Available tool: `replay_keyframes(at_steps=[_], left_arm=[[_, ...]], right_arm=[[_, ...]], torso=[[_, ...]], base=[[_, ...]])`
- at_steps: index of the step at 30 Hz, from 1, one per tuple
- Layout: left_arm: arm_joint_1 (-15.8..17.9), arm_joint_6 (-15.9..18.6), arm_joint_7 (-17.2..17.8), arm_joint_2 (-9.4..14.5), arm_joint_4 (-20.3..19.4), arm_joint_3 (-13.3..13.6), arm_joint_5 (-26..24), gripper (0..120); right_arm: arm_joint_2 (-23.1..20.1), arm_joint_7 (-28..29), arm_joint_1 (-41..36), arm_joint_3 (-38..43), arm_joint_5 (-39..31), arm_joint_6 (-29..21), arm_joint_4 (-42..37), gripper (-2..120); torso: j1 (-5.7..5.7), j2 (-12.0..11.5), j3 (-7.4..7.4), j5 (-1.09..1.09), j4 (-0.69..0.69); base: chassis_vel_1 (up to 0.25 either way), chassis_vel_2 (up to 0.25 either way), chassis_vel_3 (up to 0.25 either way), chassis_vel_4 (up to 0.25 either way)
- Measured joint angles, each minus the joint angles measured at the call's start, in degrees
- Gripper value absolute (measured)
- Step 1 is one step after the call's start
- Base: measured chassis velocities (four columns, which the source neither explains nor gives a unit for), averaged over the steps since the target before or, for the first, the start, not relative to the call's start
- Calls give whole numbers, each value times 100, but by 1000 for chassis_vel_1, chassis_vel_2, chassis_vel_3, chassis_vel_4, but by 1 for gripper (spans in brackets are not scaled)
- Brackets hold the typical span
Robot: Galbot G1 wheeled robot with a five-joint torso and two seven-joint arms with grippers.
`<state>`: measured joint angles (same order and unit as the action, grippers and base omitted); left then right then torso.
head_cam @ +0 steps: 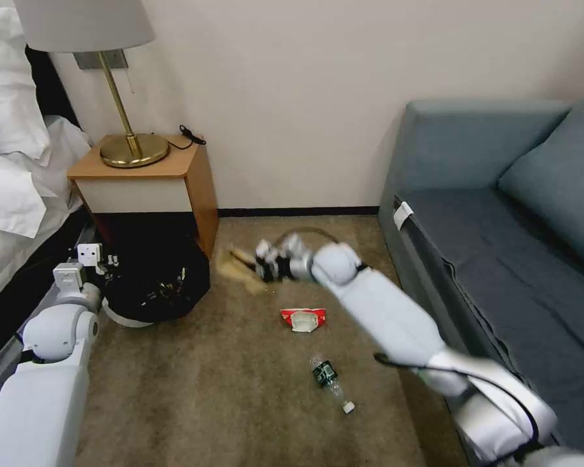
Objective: Pick up the trash bin, then pick up the garbage on the floor and place it into the trash bin.
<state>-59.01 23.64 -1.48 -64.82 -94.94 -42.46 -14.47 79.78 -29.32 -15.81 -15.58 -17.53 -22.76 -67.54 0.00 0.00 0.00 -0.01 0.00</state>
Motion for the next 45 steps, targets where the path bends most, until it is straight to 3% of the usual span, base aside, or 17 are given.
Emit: replay_keyframes(at_steps=[3, 8, 12, 18, 28, 31, 34, 36, 38, 41, 43, 45], left_arm=[[-10, -35, -15, -9, -17, 78, 8, 4], [-18, -44, -16, -92, -77, 141, 5, 4], [-65, 45, -18, -131, -261, 161, -115, 4], [-133, 123, -17, -185, -518, 184, -155, 4], [-178, 139, -2, -246, -594, 196, -144, 4], [-187, 133, 3, -247, -592, 170, -144, 4], [-187, 130, 4, -248, -583, 164, -144, 4], [-178, 129, 7, -260, -570, 162, -143, 4], [-172, 129, 10, -264, -563, 161, -141, 4], [-145, 125, 17, -276, -530, 153, -130, 4], [-143, 122, 18, -276, -526, 150, -128, 4], [-130, 104, 18, -274, -483, 118, -122, 4]], right_arm=[[78, 443, 392, -395, -695, 199, 96, 0], [333, 837, 580, -734, -1042, 389, 422, 0], [714, 1349, 592, -906, -1078, 813, 982, 0], [1153, 1656, 514, -1073, -1130, 970, 1260, 0], [1262, 2043, 299, -1411, -1121, 1043, 1205, 0], [1217, 2121, 191, -1473, -1074, 1046, 1110, 15], [1181, 2124, 165, -1497, -1060, 1046, 1062, 22], [1144, 2124, 143, -1524, -1031, 1052, 1010, 33], [1134, 2124, 138, -1527, -1024, 1056, 997, 35], [1070, 2125, 126, -1535, -989, 1071, 920, 52], [1061, 2125, 126, -1535, -985, 1072, 913, 54], [959, 2141, 126, -1530, -966, 1063, 835, 64]], torso=[[0, 0, 0, 0, 0], [0, 0, 0, 0, -1], [0, -1, 0, -1, 0], [0, 0, 0, 0, 0], [0, 0, 0, 0, -1], [0, 0, 0, 0, 0], [0, 0, 0, 0, -1], [0, 0, 0, 0, -1], [0, 0, 0, 0, 0], [0, 0, 0, 1, 0], [0, 1, -1, 0, 0], [0, 1, 0, 1, 0]], base=[[0, 0, 0, 0], [0, 0, 0, 0], [0, 0, 0, 0], [0, 0, 0, 0], [0, 0, 0, 0], [0, 0, 0, 0], [0, 0, 0, 0], [0, 0, 0, 0], [0, 0, 0, 0], [0, 0, 0, 0], [0, 0, 0, 0], [0, 0, 0, 0]])
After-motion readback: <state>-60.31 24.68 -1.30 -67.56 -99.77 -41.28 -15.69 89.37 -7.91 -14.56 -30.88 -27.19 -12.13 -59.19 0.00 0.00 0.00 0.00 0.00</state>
